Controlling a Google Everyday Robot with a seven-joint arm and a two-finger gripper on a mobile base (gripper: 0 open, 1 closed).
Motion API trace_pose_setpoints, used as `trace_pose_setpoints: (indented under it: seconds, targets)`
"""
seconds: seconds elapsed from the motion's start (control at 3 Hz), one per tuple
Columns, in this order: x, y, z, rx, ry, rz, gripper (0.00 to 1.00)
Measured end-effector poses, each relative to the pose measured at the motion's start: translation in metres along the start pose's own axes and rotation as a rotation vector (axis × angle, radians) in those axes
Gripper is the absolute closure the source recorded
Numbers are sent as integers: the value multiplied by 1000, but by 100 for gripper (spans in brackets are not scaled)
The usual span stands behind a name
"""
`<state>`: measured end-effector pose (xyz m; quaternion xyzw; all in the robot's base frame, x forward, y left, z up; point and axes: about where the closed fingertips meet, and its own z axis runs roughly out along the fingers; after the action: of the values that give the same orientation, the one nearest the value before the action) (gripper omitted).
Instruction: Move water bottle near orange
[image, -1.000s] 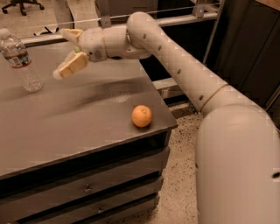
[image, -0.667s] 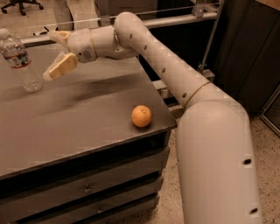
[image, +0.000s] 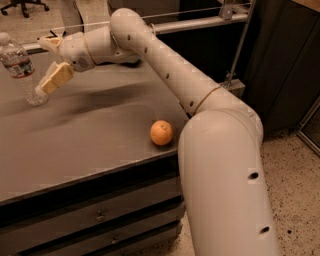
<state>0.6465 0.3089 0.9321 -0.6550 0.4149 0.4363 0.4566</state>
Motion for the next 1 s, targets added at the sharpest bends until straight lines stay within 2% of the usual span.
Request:
trace_pose_setpoints:
  seconds: [0.67, 1.0]
  targets:
    - [3, -8, 23, -14, 59, 5, 0]
    - [7, -15, 30, -10, 91, 28, 16]
